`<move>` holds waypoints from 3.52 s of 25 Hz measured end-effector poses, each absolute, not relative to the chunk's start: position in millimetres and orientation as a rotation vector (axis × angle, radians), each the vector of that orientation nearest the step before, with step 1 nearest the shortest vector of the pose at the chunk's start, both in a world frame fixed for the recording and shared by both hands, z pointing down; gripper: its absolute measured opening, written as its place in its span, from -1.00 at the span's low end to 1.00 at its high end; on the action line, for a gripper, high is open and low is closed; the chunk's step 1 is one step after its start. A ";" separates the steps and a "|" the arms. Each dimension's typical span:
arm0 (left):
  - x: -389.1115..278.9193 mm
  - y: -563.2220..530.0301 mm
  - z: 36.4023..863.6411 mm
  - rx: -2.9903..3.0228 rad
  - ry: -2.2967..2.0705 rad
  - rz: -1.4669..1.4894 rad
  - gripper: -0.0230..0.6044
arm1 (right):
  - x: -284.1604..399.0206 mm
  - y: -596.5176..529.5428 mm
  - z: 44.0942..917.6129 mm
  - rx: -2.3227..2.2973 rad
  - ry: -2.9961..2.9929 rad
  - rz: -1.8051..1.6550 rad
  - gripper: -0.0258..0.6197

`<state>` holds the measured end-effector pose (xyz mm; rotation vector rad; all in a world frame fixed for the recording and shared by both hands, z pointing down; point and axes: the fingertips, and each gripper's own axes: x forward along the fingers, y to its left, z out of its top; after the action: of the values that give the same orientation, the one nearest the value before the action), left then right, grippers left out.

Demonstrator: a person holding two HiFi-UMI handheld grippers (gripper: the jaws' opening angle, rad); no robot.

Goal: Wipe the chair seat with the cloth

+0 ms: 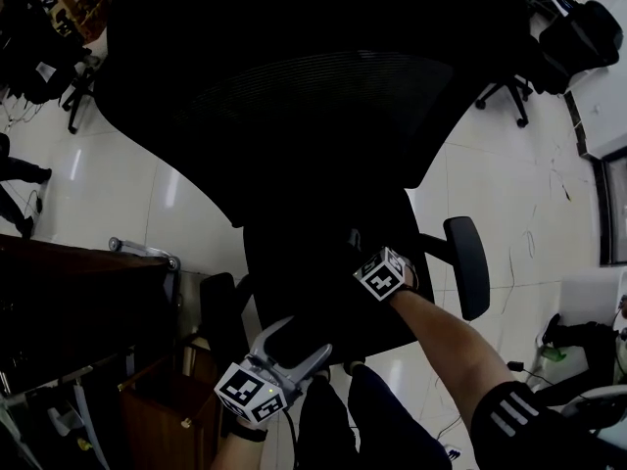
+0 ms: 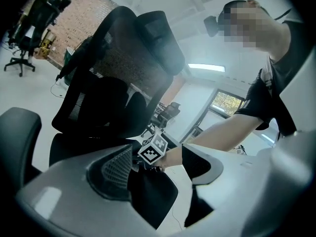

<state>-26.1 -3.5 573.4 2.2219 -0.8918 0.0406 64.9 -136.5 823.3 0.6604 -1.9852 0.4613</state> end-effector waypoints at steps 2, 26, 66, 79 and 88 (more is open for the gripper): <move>-38.3 8.0 573.1 2.205 -0.916 0.055 0.15 | 8.3 -106.3 815.3 0.534 -2.068 0.456 -0.83; -2.7 50.3 601.3 2.133 -0.829 0.089 0.15 | 112.4 -20.6 853.8 0.424 -1.919 0.377 -0.83; 9.0 104.4 619.5 2.058 -0.741 0.153 0.16 | 103.6 100.4 854.1 0.402 -1.927 0.598 -0.83; 99.1 65.2 595.8 2.136 -0.620 0.166 0.16 | 226.1 53.4 811.2 0.679 -1.887 0.692 -0.83; 79.7 57.8 527.5 2.155 -0.765 0.143 0.16 | 142.0 39.3 663.7 0.571 -2.314 0.823 -0.83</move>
<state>79.7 57.8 527.5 2.1546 -0.7647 0.1434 142.0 39.3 663.7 0.5712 -2.3139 0.8229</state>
